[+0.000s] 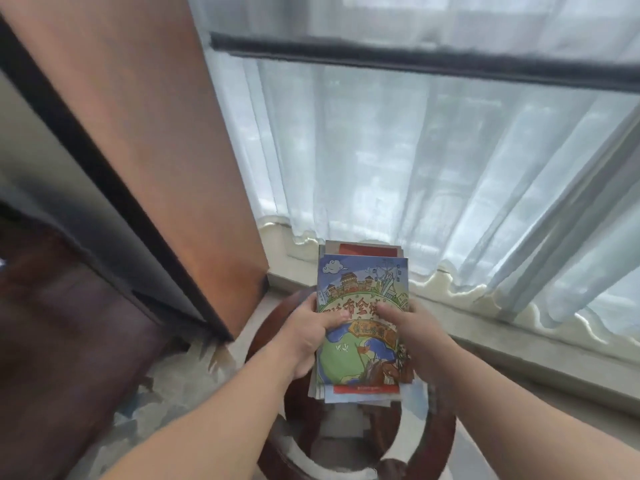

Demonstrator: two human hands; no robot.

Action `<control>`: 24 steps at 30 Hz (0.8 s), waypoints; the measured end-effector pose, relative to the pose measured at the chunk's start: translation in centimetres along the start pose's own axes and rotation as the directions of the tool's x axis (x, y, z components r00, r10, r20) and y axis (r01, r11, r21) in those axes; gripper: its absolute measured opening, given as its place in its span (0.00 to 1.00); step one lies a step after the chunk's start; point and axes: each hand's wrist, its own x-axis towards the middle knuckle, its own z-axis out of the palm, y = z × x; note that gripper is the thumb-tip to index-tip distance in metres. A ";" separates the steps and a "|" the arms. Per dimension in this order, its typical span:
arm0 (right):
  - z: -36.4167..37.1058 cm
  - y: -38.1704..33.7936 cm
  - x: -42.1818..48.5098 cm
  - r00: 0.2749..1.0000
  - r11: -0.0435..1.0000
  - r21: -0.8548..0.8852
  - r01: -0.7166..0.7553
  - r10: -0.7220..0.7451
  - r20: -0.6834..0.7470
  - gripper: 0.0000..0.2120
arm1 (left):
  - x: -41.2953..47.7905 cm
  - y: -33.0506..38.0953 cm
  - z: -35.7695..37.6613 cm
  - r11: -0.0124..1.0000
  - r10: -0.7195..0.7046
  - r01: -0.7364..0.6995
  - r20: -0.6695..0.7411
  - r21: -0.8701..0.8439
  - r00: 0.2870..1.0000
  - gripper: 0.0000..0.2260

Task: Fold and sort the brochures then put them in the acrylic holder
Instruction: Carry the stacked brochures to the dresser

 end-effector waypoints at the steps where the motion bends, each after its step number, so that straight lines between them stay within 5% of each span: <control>1: 1.6 -1.4 -0.8 0.999 0.999 -0.027 0.045 -0.045 0.002 0.11 | -1.2 1.6 -0.8 0.999 0.038 -0.038 -0.028 0.004 0.999 0.15; 9: 15.4 -8.5 -10.0 0.938 0.944 -0.107 0.313 -0.289 0.193 0.07 | -12.8 11.4 -10.2 0.969 0.246 -0.248 -0.251 0.026 0.936 0.13; 19: 34.4 -10.3 -21.1 0.813 0.874 -0.190 0.447 -0.308 0.493 0.08 | -27.7 15.8 -27.0 0.904 0.380 -0.427 -0.477 0.009 0.793 0.16; 24: 43.9 -8.8 -25.2 0.737 0.841 -0.206 0.501 -0.289 0.611 0.05 | -34.6 15.7 -34.7 0.874 0.376 -0.485 -0.586 -0.033 0.718 0.32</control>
